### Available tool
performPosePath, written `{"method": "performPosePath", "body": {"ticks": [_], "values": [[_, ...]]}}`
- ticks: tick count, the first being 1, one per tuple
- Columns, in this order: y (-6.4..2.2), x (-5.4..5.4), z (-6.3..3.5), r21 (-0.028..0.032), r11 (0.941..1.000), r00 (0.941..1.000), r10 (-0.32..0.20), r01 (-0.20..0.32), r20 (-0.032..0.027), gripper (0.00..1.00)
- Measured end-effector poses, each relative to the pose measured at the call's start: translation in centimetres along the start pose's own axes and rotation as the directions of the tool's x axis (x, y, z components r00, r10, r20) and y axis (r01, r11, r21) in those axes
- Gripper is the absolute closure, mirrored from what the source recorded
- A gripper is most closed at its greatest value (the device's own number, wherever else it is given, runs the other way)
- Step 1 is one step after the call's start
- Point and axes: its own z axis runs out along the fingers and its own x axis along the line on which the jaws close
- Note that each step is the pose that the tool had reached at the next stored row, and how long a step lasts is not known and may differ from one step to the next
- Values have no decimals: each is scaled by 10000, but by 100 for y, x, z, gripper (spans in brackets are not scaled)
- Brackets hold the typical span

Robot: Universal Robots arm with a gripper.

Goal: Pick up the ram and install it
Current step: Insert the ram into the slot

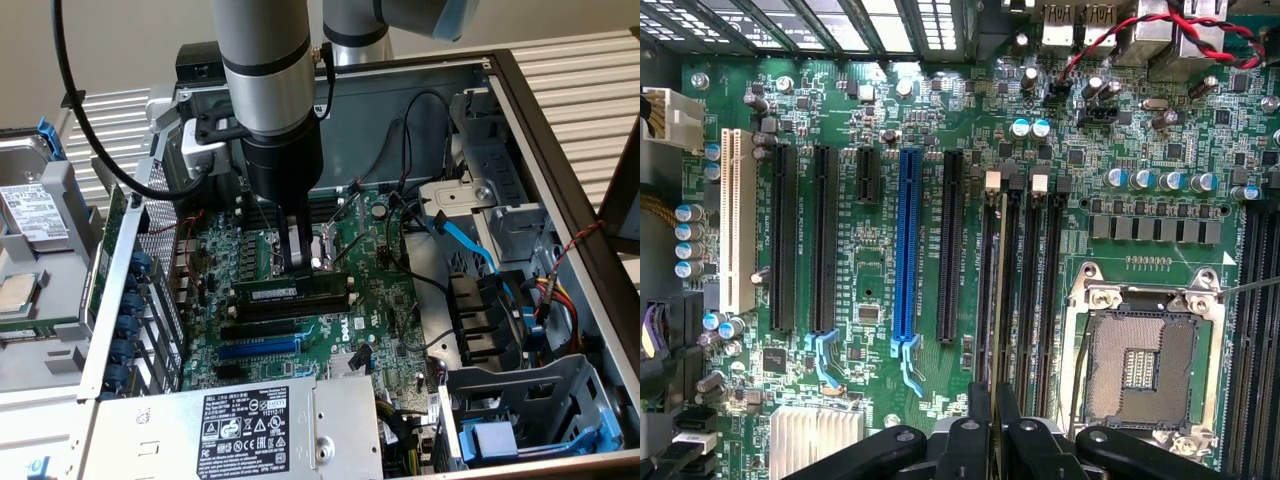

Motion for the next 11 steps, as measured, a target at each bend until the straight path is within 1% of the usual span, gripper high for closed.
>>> {"method": "performPosePath", "body": {"ticks": [5, 11], "values": [[0, 0, 5, 0, 10000, 10000, 0, 0, -3, 86], [0, 1, 6, 0, 10000, 10000, -13, 13, -28, 86]]}}
